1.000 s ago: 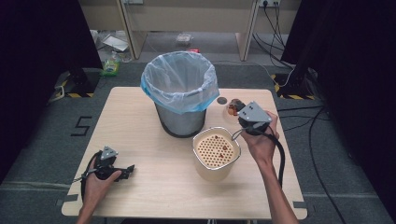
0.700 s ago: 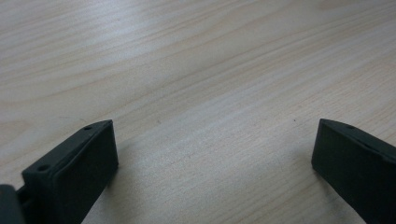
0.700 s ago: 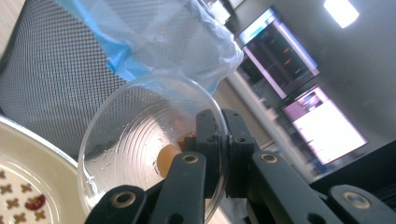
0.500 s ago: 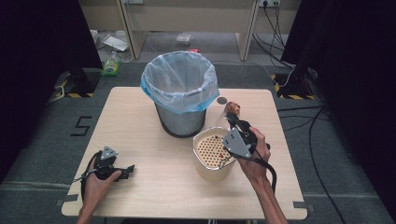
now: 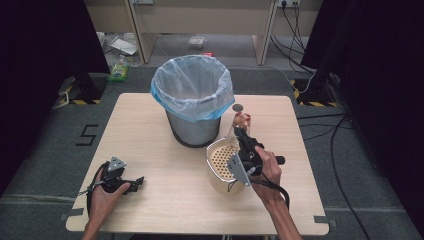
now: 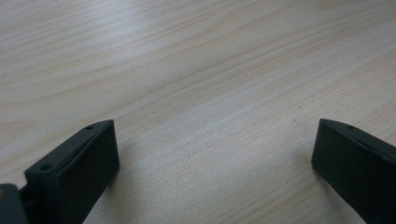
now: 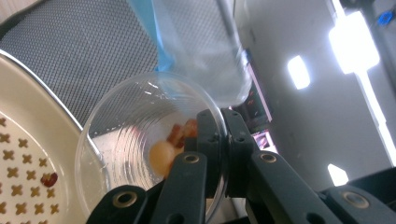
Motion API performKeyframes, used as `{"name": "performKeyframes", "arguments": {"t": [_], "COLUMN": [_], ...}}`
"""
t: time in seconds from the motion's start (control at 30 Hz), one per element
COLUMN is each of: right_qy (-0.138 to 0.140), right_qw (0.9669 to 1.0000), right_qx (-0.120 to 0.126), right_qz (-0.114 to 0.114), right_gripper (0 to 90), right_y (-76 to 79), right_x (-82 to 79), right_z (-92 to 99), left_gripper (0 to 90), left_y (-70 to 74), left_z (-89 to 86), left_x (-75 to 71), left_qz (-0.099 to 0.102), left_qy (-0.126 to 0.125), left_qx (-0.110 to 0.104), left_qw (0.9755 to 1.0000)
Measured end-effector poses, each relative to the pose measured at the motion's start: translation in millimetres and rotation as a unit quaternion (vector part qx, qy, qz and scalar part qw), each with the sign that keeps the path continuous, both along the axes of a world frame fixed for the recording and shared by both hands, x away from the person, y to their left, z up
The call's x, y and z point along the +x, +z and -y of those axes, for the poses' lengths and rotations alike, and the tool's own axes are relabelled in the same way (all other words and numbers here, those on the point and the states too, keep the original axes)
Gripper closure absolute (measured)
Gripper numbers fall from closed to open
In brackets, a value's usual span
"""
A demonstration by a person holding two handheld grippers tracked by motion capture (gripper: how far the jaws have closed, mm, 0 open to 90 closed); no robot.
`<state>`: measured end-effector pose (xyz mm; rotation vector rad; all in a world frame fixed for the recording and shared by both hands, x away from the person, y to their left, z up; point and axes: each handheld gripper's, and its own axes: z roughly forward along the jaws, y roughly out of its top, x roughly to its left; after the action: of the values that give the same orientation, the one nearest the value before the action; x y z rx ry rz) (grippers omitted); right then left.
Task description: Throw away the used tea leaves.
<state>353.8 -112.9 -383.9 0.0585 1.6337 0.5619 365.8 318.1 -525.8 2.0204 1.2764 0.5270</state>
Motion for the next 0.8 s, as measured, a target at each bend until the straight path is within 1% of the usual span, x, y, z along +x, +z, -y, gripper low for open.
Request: {"name": "performKeyframes", "arguments": {"t": [0.03, 0.1, 0.13, 0.17, 0.2, 0.27, 0.3, 0.33, 0.37, 0.4, 0.43, 0.47, 0.5, 0.53, 0.57, 0.6, 0.63, 0.67, 0.7, 0.73, 0.8], "right_qy": [0.006, 0.005, 0.002, 0.005, 0.017, 0.015, 0.013, 0.013, 0.013, 0.020, 0.018, 0.018, 0.015, 0.015, 0.016, 0.013, 0.012, 0.021, 0.025, 0.017, 0.013], "right_qw": [0.9999, 0.9998, 0.9996, 0.9991, 0.9987, 0.9993, 0.9993, 0.9991, 0.9991, 0.9984, 0.9980, 0.9980, 0.9987, 0.9987, 0.9984, 0.9987, 0.9988, 0.9976, 0.9972, 0.9975, 0.9975], "right_qx": [0.004, 0.008, -0.001, -0.008, -0.006, 0.019, 0.006, -0.001, -0.001, 0.007, 0.003, 0.003, 0.001, 0.001, -0.001, 0.002, 0.009, -0.009, -0.012, -0.016, -0.016], "right_qz": [0.007, 0.015, 0.027, 0.042, 0.048, 0.028, 0.035, 0.041, 0.041, 0.053, 0.061, 0.061, 0.049, 0.049, 0.055, 0.048, 0.048, 0.065, 0.069, 0.067, 0.067], "right_gripper": [87.9, 87.9, 87.9, 88.0, 88.0, 88.0, 88.0, 88.0, 88.0, 88.0, 88.0, 88.0, 88.0, 88.0, 88.0, 88.0, 88.0, 88.0, 88.0, 88.0, 88.0], "right_y": [1.6, 3.7, 3.7, 3.7, 3.5, 1.6, 0.7, 0.1, 0.1, 2.1, 2.3, 2.3, -0.2, -0.2, -1.4, -2.4, -3.1, -2.2, -2.6, -4.3, -6.2], "right_x": [-2.3, -4.1, -6.6, -10.0, -10.2, -6.3, -7.4, -8.2, -8.2, -10.1, -10.8, -10.8, -6.7, -6.7, -6.7, -1.5, -2.3, -6.5, -6.7, -4.3, -3.4], "right_z": [0.7, 1.7, 1.1, 0.2, 0.9, 3.7, 3.0, 2.0, 2.0, 1.4, 0.6, 0.6, 0.2, 0.2, 0.2, 2.8, 2.6, 0.7, 0.0, 0.4, 0.8], "left_gripper": [0.0, 0.0, 0.0, 0.0, 0.0, 0.0, 0.0, 0.0, 0.0, 0.0, 0.0, 0.0, 0.0, 0.0, 0.0, 0.0, 0.0, 0.0, 0.0, 0.0, 0.0], "left_y": [0.0, 0.0, 0.0, 0.0, 0.0, 0.0, 0.0, 0.0, 0.0, 0.0, 0.0, 0.0, 0.0, 0.0, 0.0, 0.0, 0.0, 0.0, 0.0, 0.0, 0.0], "left_z": [-0.1, -0.1, 0.0, -0.1, -0.1, 0.0, 0.0, -0.1, -0.1, -0.2, 0.0, 0.0, -0.1, -0.1, -0.1, -0.1, -0.1, -0.1, -0.1, -0.1, -0.1], "left_x": [0.0, 0.1, 0.0, 0.1, 0.1, 0.0, 0.0, 0.1, 0.1, 0.1, 0.0, 0.0, 0.1, 0.1, 0.1, 0.1, 0.1, 0.1, 0.1, 0.1, 0.1], "left_qz": [0.000, 0.000, 0.000, 0.000, -0.001, 0.000, 0.000, 0.000, 0.000, -0.001, 0.000, 0.000, -0.001, -0.001, 0.000, 0.000, 0.000, 0.000, -0.001, -0.001, 0.000], "left_qy": [0.000, 0.000, 0.000, 0.000, 0.000, 0.000, 0.000, 0.000, 0.000, 0.000, 0.000, 0.000, 0.000, 0.000, 0.000, 0.000, 0.000, 0.000, 0.000, 0.000, 0.000], "left_qx": [0.000, 0.000, 0.000, 0.000, 0.000, 0.000, 0.000, 0.000, 0.000, 0.000, 0.000, 0.000, 0.000, 0.000, 0.000, 0.000, 0.000, 0.000, 0.000, 0.000, 0.000], "left_qw": [1.0000, 1.0000, 1.0000, 1.0000, 1.0000, 1.0000, 1.0000, 1.0000, 1.0000, 1.0000, 1.0000, 1.0000, 1.0000, 1.0000, 1.0000, 1.0000, 1.0000, 1.0000, 1.0000, 1.0000, 1.0000]}}
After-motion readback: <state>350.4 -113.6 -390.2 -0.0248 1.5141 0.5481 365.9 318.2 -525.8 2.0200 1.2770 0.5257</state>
